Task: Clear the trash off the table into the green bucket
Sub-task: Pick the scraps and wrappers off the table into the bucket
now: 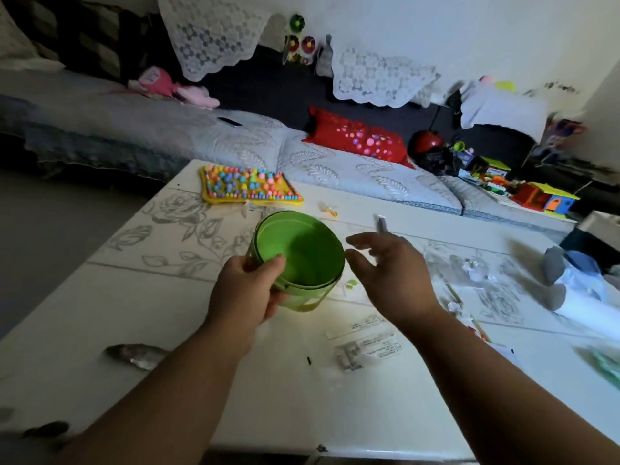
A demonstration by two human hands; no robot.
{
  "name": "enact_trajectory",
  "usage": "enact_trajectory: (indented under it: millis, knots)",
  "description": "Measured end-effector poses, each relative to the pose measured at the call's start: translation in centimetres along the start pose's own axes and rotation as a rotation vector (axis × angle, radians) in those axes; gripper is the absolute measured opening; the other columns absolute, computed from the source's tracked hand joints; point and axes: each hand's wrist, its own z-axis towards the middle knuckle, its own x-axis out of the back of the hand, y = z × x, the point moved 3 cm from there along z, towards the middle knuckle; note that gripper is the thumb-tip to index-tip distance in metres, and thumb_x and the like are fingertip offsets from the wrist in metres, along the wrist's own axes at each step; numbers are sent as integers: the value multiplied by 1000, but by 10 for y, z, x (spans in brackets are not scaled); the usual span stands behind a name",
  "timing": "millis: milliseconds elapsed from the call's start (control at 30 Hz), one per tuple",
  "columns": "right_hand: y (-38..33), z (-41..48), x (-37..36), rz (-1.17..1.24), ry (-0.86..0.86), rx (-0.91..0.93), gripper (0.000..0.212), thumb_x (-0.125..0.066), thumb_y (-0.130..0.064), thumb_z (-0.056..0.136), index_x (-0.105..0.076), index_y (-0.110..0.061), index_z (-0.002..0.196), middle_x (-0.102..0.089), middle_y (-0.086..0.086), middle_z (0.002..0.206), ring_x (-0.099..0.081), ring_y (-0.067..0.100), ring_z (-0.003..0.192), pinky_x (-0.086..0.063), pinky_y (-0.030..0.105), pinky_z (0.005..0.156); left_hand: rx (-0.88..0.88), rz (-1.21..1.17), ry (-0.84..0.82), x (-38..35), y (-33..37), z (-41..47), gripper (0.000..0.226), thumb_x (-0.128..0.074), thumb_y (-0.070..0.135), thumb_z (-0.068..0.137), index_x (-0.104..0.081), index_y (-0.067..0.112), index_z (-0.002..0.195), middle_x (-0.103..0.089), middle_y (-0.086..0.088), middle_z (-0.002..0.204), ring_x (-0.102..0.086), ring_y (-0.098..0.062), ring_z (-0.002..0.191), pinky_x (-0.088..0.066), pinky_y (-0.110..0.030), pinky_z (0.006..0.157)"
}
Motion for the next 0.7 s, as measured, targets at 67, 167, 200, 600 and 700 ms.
enact_trajectory:
  millis: [67, 167, 200, 600, 700]
  knots:
    - [29, -10, 3, 11, -145, -147, 28, -67, -26, 85, -68, -28, 112, -69, -9, 113, -62, 10, 102, -37, 16, 82, 29, -39, 3, 0, -1, 2, 21, -67, 28, 85, -57, 13, 97, -65, -8, 80, -64, -18, 56, -46, -26, 52]
    - [64, -36, -16, -203, -668, -206, 58, -74, -32, 78, -53, -32, 132, -54, -9, 137, -49, 11, 127, -36, 20, 102, 91, -133, -13, -5, -1, 2, 9, -63, 20, 87, -55, 20, 83, -60, -6, 74, -59, -17, 55, -42, -19, 44]
    - [72, -43, -23, -233, -760, -212, 68, -77, -35, 75, -48, -33, 137, -50, -8, 142, -44, 12, 131, -35, 25, 108, 106, -154, -21, -7, -1, 2, 10, -62, 18, 87, -54, 20, 80, -58, -5, 72, -56, -15, 54, -41, -17, 41]
    - [79, -49, -27, -405, -673, -134, 19, -67, -48, 78, -59, -31, 84, -57, -5, 97, -50, 17, 97, -40, 35, 86, 73, -170, -10, -14, -8, 3, 11, -61, 18, 87, -55, 20, 79, -58, -3, 70, -54, -13, 56, -42, -14, 40]
    - [83, -42, -1, -343, -477, -250, 22, -65, -41, 83, -49, -29, 73, -63, -3, 83, -62, 21, 83, -47, 29, 71, 10, -106, 16, -14, -12, 5, 10, -65, 18, 84, -56, 21, 80, -62, -4, 73, -58, -13, 55, -44, -17, 47]
